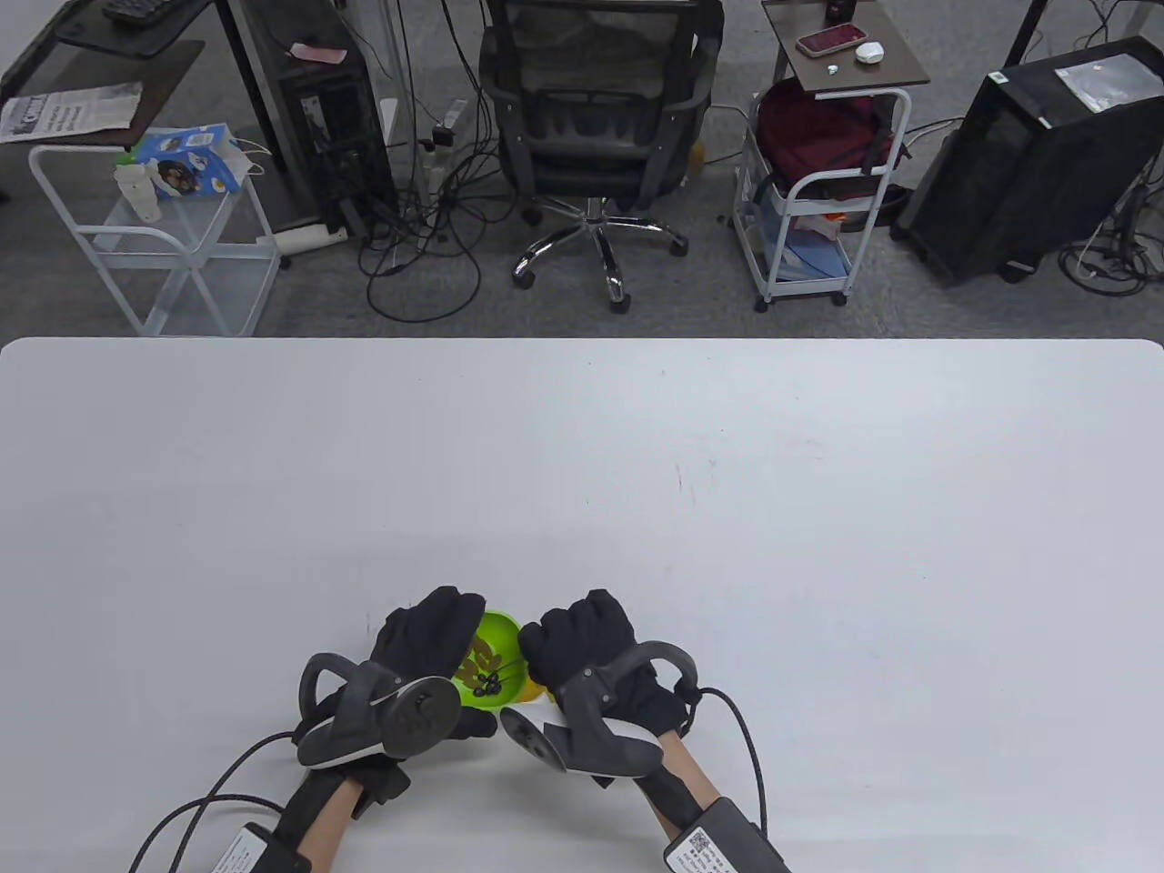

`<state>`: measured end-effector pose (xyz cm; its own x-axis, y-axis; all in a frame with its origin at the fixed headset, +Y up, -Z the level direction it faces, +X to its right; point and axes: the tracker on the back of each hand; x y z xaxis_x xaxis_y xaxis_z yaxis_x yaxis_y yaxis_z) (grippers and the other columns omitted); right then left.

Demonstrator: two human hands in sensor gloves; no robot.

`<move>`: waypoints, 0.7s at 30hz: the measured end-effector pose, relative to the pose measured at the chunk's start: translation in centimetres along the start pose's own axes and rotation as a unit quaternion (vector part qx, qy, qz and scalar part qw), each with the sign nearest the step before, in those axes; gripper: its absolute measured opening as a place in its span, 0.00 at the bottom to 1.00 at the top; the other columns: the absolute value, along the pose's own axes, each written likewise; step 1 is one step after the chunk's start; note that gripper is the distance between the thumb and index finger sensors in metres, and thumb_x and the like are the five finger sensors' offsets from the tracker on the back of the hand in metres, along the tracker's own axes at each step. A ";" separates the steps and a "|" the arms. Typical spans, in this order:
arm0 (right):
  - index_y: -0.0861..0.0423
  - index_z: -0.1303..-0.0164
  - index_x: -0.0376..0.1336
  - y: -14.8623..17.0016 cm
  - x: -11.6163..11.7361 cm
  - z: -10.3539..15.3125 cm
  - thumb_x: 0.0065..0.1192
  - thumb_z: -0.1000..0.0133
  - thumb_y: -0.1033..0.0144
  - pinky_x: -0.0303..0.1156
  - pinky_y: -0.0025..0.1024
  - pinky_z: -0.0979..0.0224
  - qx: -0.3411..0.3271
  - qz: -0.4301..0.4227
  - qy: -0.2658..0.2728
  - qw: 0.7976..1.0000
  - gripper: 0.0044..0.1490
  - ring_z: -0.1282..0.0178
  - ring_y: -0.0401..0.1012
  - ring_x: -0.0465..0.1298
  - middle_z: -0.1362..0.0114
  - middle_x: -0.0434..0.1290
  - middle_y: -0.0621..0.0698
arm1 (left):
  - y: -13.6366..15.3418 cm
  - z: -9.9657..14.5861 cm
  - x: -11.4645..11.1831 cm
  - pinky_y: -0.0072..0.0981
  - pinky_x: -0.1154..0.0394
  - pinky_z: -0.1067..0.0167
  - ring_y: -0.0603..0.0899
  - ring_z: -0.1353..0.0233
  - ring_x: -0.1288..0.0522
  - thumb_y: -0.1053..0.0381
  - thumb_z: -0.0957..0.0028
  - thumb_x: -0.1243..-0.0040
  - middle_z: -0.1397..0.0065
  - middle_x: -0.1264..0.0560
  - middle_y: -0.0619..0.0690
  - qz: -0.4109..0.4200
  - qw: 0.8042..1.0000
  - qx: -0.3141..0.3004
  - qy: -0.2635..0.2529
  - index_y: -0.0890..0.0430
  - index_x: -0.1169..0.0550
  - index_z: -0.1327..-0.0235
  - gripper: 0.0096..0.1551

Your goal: Pick coffee beans with tweezers into small dish

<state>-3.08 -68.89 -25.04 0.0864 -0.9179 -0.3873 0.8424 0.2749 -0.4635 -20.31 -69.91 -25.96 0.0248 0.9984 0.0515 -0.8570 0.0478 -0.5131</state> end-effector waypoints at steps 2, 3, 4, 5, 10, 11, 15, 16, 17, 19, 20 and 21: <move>0.47 0.39 0.65 -0.1 0.1 -0.1 0.52 0.49 0.56 0.68 0.55 0.21 0.000 0.005 -0.008 1.000 0.28 0.50 0.41 0.78 0.45 0.75 0.44 | 0.0 0.0 0.0 0.67 0.29 0.26 0.69 0.22 0.24 0.26 0.67 0.36 0.14 0.36 0.70 0.001 1.000 0.000 0.000 0.66 0.38 0.14 0.71; 0.47 0.39 0.64 -0.1 0.2 -0.1 0.52 0.49 0.56 0.68 0.56 0.21 0.000 0.006 -0.007 1.000 0.28 0.50 0.41 0.78 0.45 0.74 0.44 | 0.0 0.0 0.0 0.67 0.29 0.26 0.69 0.22 0.24 0.26 0.67 0.36 0.14 0.36 0.70 0.000 1.000 0.000 0.000 0.66 0.38 0.14 0.71; 0.47 0.38 0.64 -0.1 0.3 -0.1 0.51 0.49 0.56 0.67 0.56 0.21 0.001 0.007 -0.010 1.000 0.28 0.49 0.41 0.78 0.45 0.74 0.44 | 0.0 0.0 0.0 0.67 0.29 0.26 0.69 0.22 0.24 0.26 0.67 0.36 0.14 0.36 0.69 0.000 1.000 0.000 0.000 0.66 0.38 0.14 0.71; 0.47 0.38 0.64 -0.1 0.3 -0.2 0.51 0.49 0.56 0.67 0.56 0.21 0.001 0.007 -0.012 1.000 0.28 0.50 0.41 0.78 0.45 0.74 0.44 | 0.0 0.0 0.0 0.67 0.29 0.26 0.69 0.22 0.24 0.27 0.67 0.36 0.14 0.36 0.69 0.000 1.000 0.000 0.000 0.66 0.38 0.14 0.71; 0.47 0.39 0.64 -0.1 0.4 -0.2 0.51 0.49 0.56 0.67 0.56 0.21 0.005 -0.001 -0.017 1.000 0.27 0.50 0.41 0.78 0.45 0.74 0.44 | 0.0 0.0 0.0 0.67 0.29 0.26 0.68 0.22 0.24 0.26 0.67 0.36 0.14 0.36 0.69 -0.001 1.000 -0.001 0.001 0.66 0.38 0.14 0.71; 0.47 0.39 0.64 0.0 0.4 -0.2 0.51 0.49 0.56 0.67 0.56 0.21 0.006 -0.003 -0.017 1.000 0.27 0.50 0.41 0.78 0.45 0.74 0.44 | 0.0 0.0 0.0 0.67 0.29 0.26 0.69 0.22 0.24 0.26 0.67 0.36 0.14 0.36 0.69 -0.001 1.000 -0.001 0.001 0.66 0.38 0.14 0.71; 0.47 0.39 0.64 0.3 0.3 -0.2 0.51 0.49 0.56 0.67 0.56 0.21 0.013 -0.017 -0.017 1.000 0.27 0.50 0.41 0.78 0.45 0.74 0.44 | 0.0 0.0 0.0 0.67 0.29 0.26 0.68 0.22 0.24 0.26 0.67 0.36 0.14 0.37 0.69 0.001 1.000 0.000 -0.001 0.66 0.38 0.14 0.71; 0.47 0.39 0.64 0.4 0.3 -0.2 0.51 0.49 0.56 0.68 0.56 0.21 0.013 -0.018 -0.017 1.000 0.27 0.50 0.41 0.78 0.45 0.74 0.44 | 0.0 0.0 0.0 0.67 0.29 0.26 0.69 0.22 0.24 0.26 0.67 0.36 0.14 0.36 0.69 0.000 1.000 0.000 0.000 0.66 0.38 0.14 0.71; 0.47 0.39 0.64 0.5 0.3 -0.2 0.51 0.49 0.56 0.68 0.56 0.21 0.014 -0.020 -0.018 1.000 0.27 0.50 0.41 0.78 0.45 0.74 0.44 | 0.0 0.0 0.0 0.67 0.29 0.26 0.69 0.22 0.24 0.26 0.67 0.36 0.14 0.36 0.69 0.001 1.000 0.000 0.000 0.66 0.38 0.14 0.71; 0.47 0.39 0.64 0.6 0.3 -0.2 0.51 0.49 0.56 0.68 0.56 0.21 0.016 -0.022 -0.018 0.999 0.27 0.50 0.41 0.78 0.45 0.74 0.44 | 0.0 0.0 0.0 0.67 0.29 0.26 0.69 0.22 0.24 0.26 0.67 0.36 0.14 0.37 0.69 0.001 1.000 0.000 0.000 0.66 0.38 0.14 0.71; 0.47 0.39 0.64 0.7 0.2 -0.1 0.51 0.49 0.56 0.68 0.56 0.21 0.018 -0.025 -0.018 0.999 0.27 0.50 0.41 0.78 0.45 0.74 0.44 | 0.0 0.0 0.0 0.67 0.29 0.26 0.69 0.22 0.24 0.27 0.67 0.36 0.14 0.37 0.69 0.001 1.000 0.000 0.000 0.66 0.38 0.14 0.71; 0.47 0.39 0.64 0.8 0.2 -0.1 0.51 0.49 0.56 0.68 0.56 0.21 0.020 -0.028 -0.017 0.999 0.27 0.50 0.41 0.78 0.45 0.74 0.44 | 0.0 0.0 0.0 0.67 0.29 0.26 0.69 0.22 0.24 0.27 0.67 0.36 0.14 0.37 0.70 0.001 1.000 0.000 0.000 0.66 0.38 0.14 0.71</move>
<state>-2.44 -68.81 -25.58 0.0559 -0.9411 -0.3336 0.8670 0.2114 -0.4513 -20.33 -69.94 -25.92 0.0233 0.9984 0.0515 -0.8572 0.0465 -0.5129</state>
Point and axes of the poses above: the tracker on the back of each hand, its own y axis roughly to the little-finger side, its own z axis roughly from the fingertips to the wrist, x = y × z
